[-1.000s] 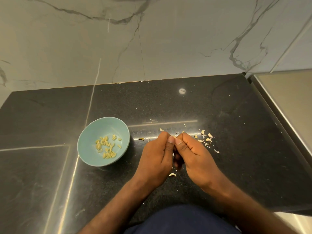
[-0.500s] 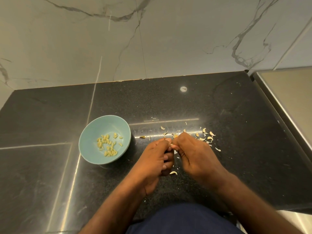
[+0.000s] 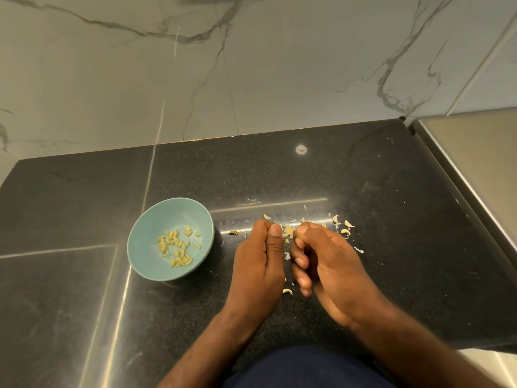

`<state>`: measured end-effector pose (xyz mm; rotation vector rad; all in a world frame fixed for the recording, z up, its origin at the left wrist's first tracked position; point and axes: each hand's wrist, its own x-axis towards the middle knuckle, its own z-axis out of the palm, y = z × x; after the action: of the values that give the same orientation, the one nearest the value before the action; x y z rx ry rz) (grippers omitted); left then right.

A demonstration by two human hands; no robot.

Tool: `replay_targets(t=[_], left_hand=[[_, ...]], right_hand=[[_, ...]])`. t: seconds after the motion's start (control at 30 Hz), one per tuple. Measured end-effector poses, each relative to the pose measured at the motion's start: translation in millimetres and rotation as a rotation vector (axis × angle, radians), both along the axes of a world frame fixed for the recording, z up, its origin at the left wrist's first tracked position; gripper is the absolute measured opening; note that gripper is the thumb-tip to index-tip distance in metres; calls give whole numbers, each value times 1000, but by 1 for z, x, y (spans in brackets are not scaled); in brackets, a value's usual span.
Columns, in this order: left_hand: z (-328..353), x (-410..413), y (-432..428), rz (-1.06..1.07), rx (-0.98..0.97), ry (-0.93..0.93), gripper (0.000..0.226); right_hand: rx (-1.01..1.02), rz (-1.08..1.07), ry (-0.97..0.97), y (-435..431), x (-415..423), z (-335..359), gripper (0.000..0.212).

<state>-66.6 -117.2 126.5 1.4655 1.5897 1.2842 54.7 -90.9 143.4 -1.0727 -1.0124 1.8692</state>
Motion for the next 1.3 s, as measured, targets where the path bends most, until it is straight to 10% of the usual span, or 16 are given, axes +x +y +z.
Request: replay_targets(t=[0.43,0.8,1.3], left_hand=[[0,-3,0,-85,-78,-133,29],[8,-9,-1,-132,-156,-176,10],[6,-11,-1,-122,-167,-131,15]], right_hand=[[560,65,-444,7,15,-5,14],[334,-17,-175,11,15,-8,15],[812,83,-647,7,21,-15,13]])
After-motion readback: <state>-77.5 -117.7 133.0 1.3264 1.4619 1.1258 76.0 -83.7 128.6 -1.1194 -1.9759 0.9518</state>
